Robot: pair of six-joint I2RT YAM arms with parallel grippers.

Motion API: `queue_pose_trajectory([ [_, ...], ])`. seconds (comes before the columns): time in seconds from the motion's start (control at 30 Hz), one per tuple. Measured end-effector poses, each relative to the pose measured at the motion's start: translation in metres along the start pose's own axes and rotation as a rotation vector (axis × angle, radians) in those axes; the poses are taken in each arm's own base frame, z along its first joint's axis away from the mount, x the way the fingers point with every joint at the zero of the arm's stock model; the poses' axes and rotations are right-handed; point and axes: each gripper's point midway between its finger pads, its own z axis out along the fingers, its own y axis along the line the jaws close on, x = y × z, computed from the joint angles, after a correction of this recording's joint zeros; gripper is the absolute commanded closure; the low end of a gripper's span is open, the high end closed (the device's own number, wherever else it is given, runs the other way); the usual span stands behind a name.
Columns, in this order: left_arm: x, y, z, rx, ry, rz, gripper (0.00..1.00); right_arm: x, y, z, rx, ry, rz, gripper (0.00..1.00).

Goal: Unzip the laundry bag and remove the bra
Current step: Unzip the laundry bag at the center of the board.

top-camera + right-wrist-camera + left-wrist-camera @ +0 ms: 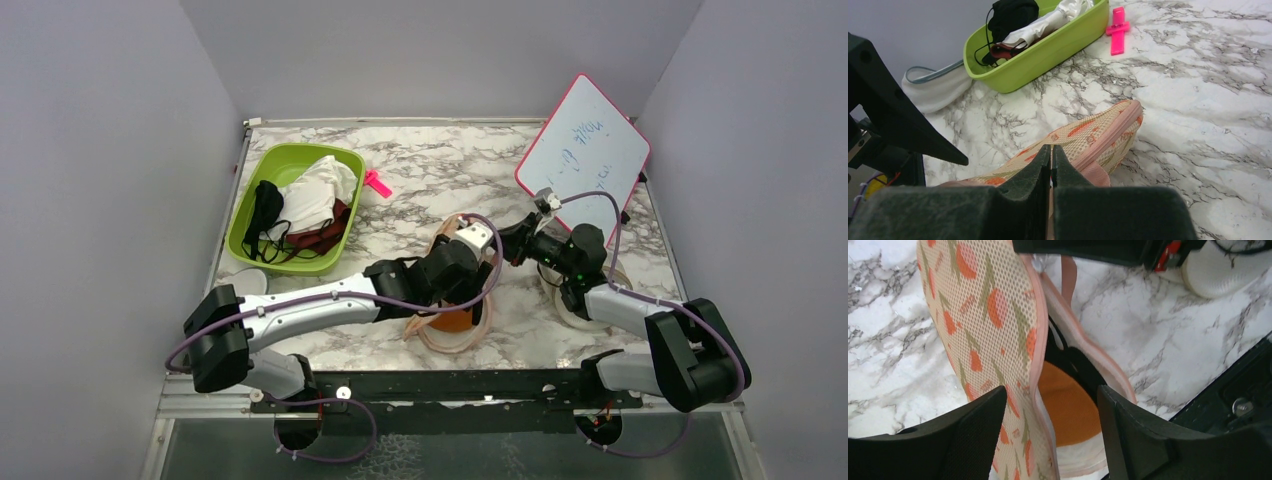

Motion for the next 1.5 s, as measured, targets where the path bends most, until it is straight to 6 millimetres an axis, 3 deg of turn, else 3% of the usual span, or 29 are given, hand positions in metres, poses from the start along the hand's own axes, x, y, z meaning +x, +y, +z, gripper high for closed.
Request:
queue_pose_trajectory([
  [0.13, -0.024, 0.001, 0.005, -0.043, -0.064, 0.001, 0.36, -0.001, 0.003, 0.000, -0.015, -0.003, 0.013, 0.99],
  [0.27, -0.033, 0.008, 0.019, -0.109, -0.087, 0.034, 0.39, -0.003, 0.006, 0.000, -0.026, -0.007, 0.024, 0.99],
  [0.4, -0.034, 0.016, 0.032, -0.177, -0.091, 0.069, 0.53, -0.003, 0.007, 0.000, -0.031, -0.005, 0.031, 0.99],
  [0.67, -0.039, 0.026, 0.039, -0.248, -0.119, 0.096, 0.70, -0.004, 0.010, -0.001, -0.041, -0.007, 0.031, 0.99],
  [0.9, -0.043, 0.027, 0.043, -0.265, -0.140, 0.110, 1.00, 0.000, 0.010, -0.001, -0.040, 0.010, 0.048, 0.99],
  [1.2, -0.028, 0.033, 0.041, -0.258, -0.116, 0.156, 1.00, 0.000, 0.011, -0.001, -0.041, 0.011, 0.066, 0.99],
  [1.5, -0.032, 0.039, 0.002, -0.196, -0.157, 0.195, 1.00, -0.001, 0.001, 0.010, -0.033, 0.020, 0.088, 0.99],
])
